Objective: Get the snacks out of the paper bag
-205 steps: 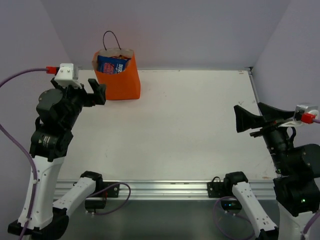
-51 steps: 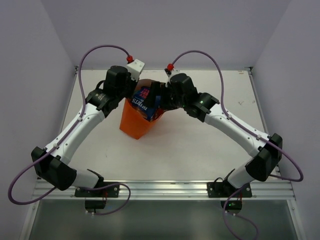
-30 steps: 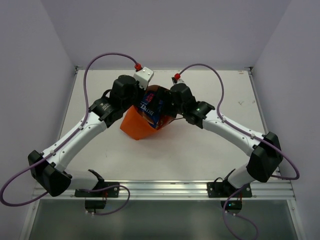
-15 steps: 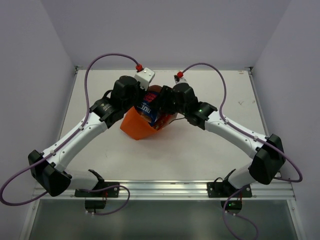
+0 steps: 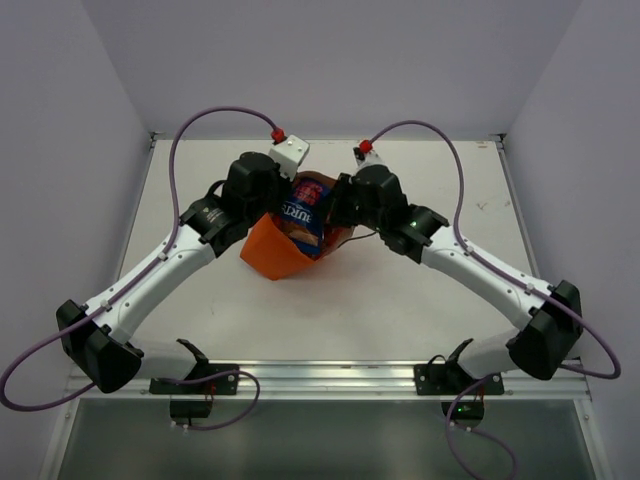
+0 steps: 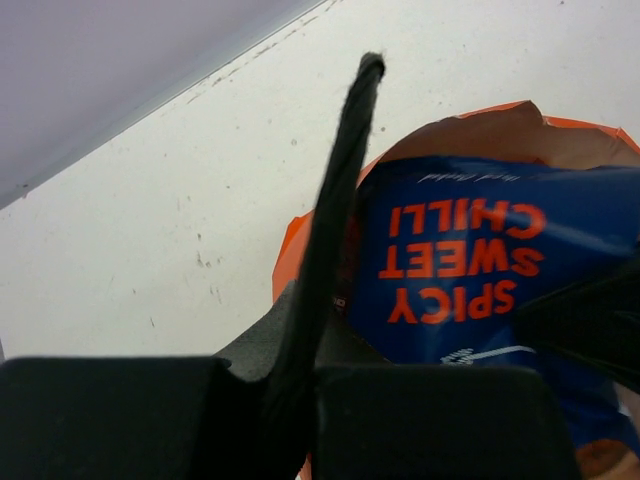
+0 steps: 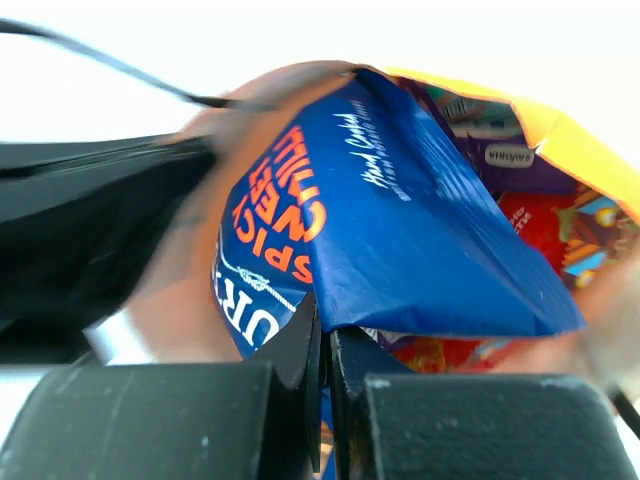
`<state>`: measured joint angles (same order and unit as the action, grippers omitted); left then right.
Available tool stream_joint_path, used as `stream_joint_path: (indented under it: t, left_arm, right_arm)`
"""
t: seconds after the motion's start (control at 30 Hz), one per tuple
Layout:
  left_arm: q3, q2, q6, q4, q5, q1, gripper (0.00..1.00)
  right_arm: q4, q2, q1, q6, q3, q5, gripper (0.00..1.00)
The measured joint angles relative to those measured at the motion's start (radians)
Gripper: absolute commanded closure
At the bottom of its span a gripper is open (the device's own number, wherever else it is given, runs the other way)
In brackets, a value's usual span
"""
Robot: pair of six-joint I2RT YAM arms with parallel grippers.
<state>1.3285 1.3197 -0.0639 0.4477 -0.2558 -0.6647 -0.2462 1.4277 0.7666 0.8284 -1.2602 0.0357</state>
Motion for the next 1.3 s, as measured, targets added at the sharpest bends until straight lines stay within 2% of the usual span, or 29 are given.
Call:
stream_joint_path:
  t: [0.23, 0.37, 0.47, 0.63, 0.87, 0.93, 0.97, 1.07, 1.1, 1.2, 1.3]
  left_arm:
    - [-0.001, 0.000, -0.009, 0.000, -0.027, 0.000, 1.00]
    - [-0.001, 0.000, -0.012, 0.000, -0.032, -0.002, 1.00]
    - [-0.001, 0.000, -0.024, 0.000, -0.031, -0.005, 1.00]
    - [-0.002, 0.000, -0.031, 0.000, -0.019, -0.004, 1.00]
    - [-0.005, 0.000, -0.034, -0.007, 0.007, -0.004, 1.00]
    - [-0.012, 0.000, -0.035, -0.019, 0.011, -0.005, 1.00]
    - [-0.014, 0.000, -0.035, -0.022, 0.013, -0.004, 1.00]
    - [-0.015, 0.000, -0.035, -0.025, 0.017, -0.004, 1.00]
    - [-0.015, 0.000, -0.035, -0.025, 0.018, -0.004, 1.00]
    - [-0.015, 0.000, -0.035, -0.026, 0.022, -0.005, 1.00]
    - [-0.015, 0.000, -0.035, -0.027, 0.024, -0.004, 1.00]
  right_arm:
    - [-0.059, -0.238, -0.034, -0.121, -0.032, 0.063, 1.00]
    - [-0.052, -0.385, -0.208, -0.136, 0.002, 0.087, 1.00]
    - [-0.049, -0.433, -0.364, -0.136, 0.071, 0.105, 1.00]
    - [0.005, -0.338, -0.539, -0.130, 0.182, 0.038, 1.00]
    - [0.191, 0.047, -0.660, -0.129, 0.254, -0.141, 0.99]
    - [0.235, 0.142, -0.664, -0.130, 0.250, -0.175, 0.91]
    - [0.246, 0.174, -0.665, -0.129, 0.247, -0.187, 0.76]
    - [0.248, 0.253, -0.665, -0.142, 0.239, -0.220, 0.50]
    - [0.235, 0.257, -0.666, -0.150, 0.239, -0.227, 0.34]
    - [0.159, 0.235, -0.669, -0.187, 0.211, -0.226, 0.17]
    - [0.081, 0.152, -0.666, -0.227, 0.188, -0.210, 0.13]
